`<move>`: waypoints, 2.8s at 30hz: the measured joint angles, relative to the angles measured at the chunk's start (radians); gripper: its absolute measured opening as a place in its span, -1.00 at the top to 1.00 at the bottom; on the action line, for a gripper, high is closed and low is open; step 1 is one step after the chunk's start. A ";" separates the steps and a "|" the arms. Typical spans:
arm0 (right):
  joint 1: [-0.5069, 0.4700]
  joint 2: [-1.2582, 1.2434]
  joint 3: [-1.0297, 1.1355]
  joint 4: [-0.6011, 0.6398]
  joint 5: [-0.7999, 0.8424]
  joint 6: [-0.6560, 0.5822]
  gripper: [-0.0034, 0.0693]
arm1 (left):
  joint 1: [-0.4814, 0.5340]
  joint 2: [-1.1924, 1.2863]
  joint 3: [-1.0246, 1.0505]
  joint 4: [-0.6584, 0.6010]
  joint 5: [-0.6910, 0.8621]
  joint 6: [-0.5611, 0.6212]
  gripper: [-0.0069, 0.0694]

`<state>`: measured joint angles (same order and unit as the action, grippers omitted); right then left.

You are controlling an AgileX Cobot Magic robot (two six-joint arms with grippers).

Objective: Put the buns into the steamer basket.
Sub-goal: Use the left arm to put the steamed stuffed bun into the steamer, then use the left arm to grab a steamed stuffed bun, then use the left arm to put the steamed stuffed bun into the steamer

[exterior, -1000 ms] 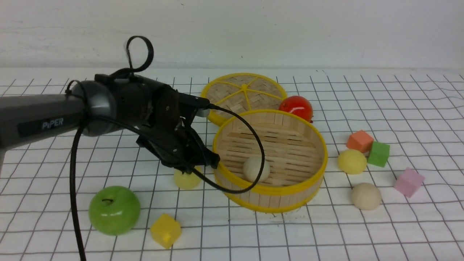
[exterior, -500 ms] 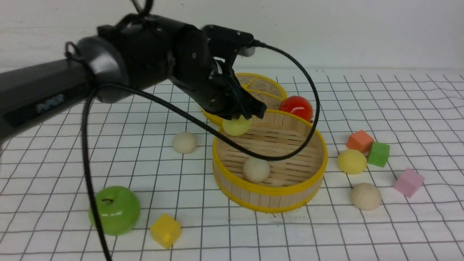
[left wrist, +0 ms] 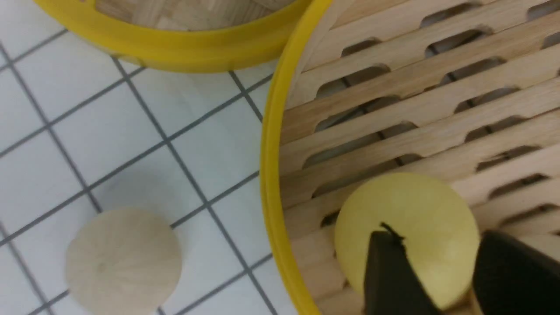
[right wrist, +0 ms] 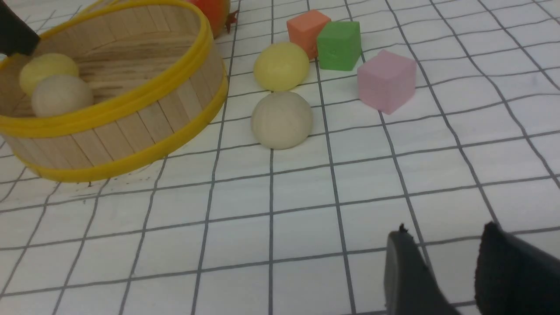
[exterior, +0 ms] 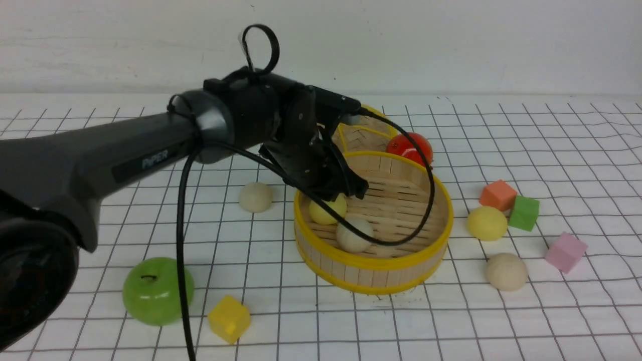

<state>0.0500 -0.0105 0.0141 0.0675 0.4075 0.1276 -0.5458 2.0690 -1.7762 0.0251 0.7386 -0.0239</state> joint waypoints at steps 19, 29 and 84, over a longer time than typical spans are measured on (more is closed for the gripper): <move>0.000 0.000 0.000 0.000 0.000 0.000 0.25 | 0.233 0.051 -0.028 -0.045 0.081 0.033 0.15; 0.000 0.000 0.000 0.000 0.000 0.000 0.25 | 0.231 0.087 -0.028 -0.053 -0.032 0.047 0.06; 0.000 0.000 0.000 0.000 0.000 0.000 0.24 | 0.030 0.162 -0.031 -0.157 -0.360 0.151 -0.02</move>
<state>0.0500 -0.0105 0.0141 0.0675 0.4075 0.1276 -0.5159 2.2313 -1.8072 -0.1315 0.3786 0.1272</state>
